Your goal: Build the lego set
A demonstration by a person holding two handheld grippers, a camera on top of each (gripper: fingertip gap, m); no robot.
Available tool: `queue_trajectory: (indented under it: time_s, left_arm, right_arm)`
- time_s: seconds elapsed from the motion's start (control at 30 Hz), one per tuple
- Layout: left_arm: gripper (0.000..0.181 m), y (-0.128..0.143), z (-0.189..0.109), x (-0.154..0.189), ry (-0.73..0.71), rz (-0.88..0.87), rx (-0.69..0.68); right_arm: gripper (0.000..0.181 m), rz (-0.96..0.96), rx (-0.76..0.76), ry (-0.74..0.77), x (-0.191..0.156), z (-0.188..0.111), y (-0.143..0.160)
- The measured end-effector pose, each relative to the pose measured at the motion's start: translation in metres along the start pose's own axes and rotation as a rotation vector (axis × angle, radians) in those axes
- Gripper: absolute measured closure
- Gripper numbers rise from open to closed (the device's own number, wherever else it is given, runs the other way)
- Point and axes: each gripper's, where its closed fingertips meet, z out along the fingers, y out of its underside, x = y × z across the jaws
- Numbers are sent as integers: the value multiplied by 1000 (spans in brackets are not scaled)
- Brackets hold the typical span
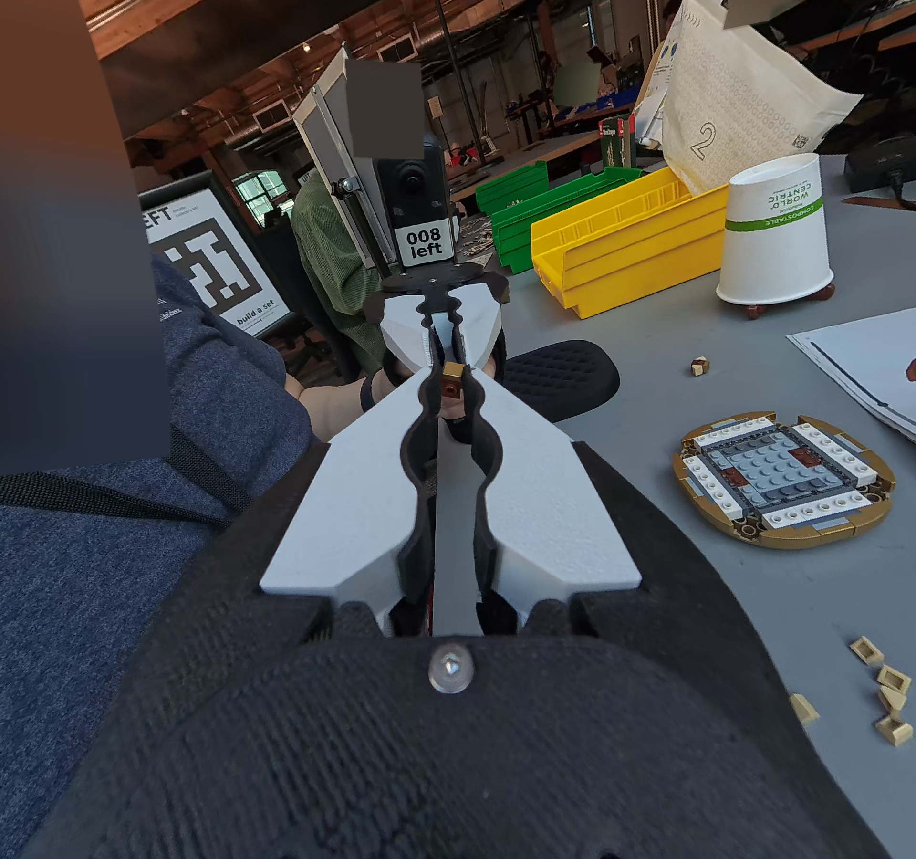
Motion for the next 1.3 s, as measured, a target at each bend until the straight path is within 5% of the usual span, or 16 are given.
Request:
queue_trajectory:
  time_s: [0.83,0.9,1.03,1.3]
  left_arm:
    - [174,3,2,10,124,-122,-10]
    - [174,0,3,9,139,-165,16]
    - [174,-1,2,3,165,-294,47]
    - [174,8,3,-9,147,-451,40]
  right_arm:
    - [174,32,10,-125,-10,-3,4]
    - [145,-101,82,-68,-9,-4,-7]
    - [150,-527,74,91,-12,-12,-11]
    - [154,-963,-153,351,1,-3,5]
